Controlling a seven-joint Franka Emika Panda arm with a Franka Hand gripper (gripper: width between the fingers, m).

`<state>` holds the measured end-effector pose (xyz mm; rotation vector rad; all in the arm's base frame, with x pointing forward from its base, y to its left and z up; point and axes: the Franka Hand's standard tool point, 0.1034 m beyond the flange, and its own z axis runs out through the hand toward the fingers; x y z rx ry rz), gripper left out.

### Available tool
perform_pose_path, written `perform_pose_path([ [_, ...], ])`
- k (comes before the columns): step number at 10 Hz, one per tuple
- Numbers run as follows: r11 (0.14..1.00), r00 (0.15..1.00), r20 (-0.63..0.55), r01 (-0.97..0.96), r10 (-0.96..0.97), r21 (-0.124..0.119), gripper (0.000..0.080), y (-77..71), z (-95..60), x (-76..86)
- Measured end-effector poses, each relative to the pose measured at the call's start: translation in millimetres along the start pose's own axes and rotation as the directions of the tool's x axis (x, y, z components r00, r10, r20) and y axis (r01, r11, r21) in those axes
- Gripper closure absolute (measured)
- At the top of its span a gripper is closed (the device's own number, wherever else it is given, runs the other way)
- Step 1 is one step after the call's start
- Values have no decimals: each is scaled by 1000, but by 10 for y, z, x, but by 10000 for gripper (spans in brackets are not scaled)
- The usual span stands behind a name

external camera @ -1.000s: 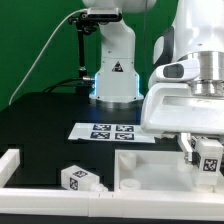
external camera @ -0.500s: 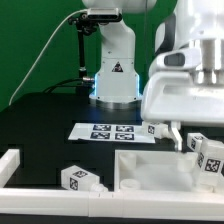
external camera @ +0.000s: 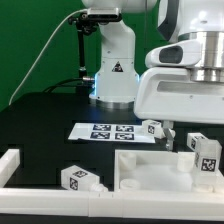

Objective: Assemble one leg

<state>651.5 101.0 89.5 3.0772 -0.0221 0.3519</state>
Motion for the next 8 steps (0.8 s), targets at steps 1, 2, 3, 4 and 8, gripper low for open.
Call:
perform_pose_path([
  [1, 1000, 997, 76, -12, 12, -6, 151, -26, 32, -46],
  [2, 1000, 995, 98, -22, 23, -8, 151, -36, 40, -32],
  [3, 999, 995, 94, -36, 37, -5, 151, -101, 39, -41],
  [4, 999, 997, 68, -37, 37, 2, 151, -123, 30, -15],
  [8, 999, 998, 49, -50, 49, 9, 151, -76, 13, -27],
])
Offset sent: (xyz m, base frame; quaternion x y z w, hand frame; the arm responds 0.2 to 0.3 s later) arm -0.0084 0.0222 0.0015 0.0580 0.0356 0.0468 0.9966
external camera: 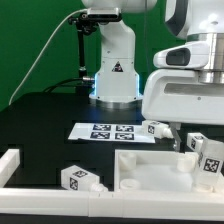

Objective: Assemble one leg

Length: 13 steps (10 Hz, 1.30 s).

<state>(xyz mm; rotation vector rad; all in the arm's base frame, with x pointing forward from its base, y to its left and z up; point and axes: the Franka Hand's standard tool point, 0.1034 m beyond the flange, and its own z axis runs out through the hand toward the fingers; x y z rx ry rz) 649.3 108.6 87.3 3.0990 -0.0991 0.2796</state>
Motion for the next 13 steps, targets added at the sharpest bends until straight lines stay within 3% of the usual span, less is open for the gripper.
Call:
perform_pose_path([
  [3, 999, 999, 1, -50, 50, 0, 192, 3, 5, -3],
  [4, 995, 995, 1, -103, 103, -1, 367, 2, 5, -4],
  [5, 988, 988, 1, -153, 153, 0, 367, 0, 5, -3],
  [6, 972, 972, 2, -236, 236, 0, 514, -1, 7, -5],
  [9, 905, 905, 1, -425, 425, -3, 514, 7, 18, -16],
  [11, 749, 749, -7, -662, 662, -20, 514, 42, 21, -36],
  [13, 467, 467, 21, -884, 884, -35, 512, 93, 36, -61],
])
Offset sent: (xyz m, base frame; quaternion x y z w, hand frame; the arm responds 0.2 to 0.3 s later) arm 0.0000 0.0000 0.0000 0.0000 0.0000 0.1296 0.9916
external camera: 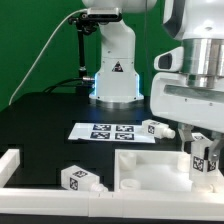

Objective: Assemble one leg

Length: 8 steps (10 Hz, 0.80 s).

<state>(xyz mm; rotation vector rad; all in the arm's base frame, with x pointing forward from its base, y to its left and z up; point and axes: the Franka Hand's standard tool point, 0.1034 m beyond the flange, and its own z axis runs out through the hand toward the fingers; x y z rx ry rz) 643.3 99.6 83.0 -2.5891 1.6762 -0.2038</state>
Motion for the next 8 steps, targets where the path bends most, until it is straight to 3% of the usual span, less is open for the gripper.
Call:
perform_pose_path([
  [2, 967, 966, 46, -256, 255, 1, 512, 32, 5, -1],
  [3, 902, 900, 65, -432, 431, -9, 512, 41, 0, -35],
  [6, 906, 904, 66, -423, 423, -10, 512, 31, -5, -77],
  [7, 972, 971, 58, -231, 233, -30, 418, 52, -9, -107],
  [8, 999, 998, 62, -6, 9, -49, 239, 35, -28, -144],
])
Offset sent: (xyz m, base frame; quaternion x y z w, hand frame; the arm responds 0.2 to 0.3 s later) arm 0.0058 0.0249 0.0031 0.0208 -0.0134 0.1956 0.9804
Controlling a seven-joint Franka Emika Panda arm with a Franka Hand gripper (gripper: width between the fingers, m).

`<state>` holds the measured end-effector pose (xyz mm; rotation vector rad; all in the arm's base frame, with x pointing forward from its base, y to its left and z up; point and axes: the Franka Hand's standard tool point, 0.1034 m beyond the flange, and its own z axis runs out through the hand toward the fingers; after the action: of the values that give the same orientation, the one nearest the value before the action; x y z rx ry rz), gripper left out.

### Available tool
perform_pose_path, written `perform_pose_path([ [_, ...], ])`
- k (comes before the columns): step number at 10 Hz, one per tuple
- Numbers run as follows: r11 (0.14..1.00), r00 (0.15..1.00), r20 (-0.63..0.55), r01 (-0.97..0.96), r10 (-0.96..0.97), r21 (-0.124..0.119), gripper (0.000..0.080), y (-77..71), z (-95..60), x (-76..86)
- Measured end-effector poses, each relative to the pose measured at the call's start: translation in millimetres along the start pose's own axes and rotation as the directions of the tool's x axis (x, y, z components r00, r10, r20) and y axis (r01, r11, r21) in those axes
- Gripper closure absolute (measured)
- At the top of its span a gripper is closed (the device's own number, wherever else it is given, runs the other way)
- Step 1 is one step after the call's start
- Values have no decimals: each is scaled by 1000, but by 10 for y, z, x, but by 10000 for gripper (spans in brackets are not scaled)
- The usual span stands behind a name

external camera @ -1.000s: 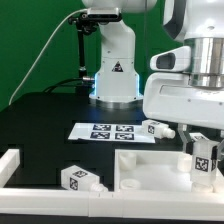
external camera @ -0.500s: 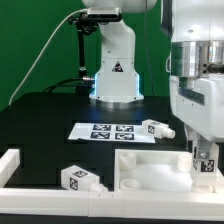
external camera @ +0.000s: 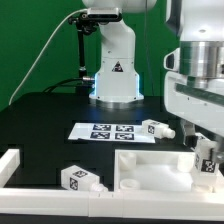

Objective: Assemble one leg

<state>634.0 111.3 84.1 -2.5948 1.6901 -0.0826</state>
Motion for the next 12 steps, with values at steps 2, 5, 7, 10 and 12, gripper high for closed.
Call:
perform_pose_path([
  [2, 959, 958, 21, 285, -284, -1, 178, -26, 10, -17],
  [5, 887, 887, 13, 462, -462, -2, 151, -24, 10, 8],
  [7, 745, 745, -36, 667, -666, 6, 150, -75, 5, 27],
  [10, 666, 665, -70, 745, -743, 7, 291, -75, 51, -5],
  [12, 689, 688, -69, 725, -723, 10, 428, -74, 54, -6],
])
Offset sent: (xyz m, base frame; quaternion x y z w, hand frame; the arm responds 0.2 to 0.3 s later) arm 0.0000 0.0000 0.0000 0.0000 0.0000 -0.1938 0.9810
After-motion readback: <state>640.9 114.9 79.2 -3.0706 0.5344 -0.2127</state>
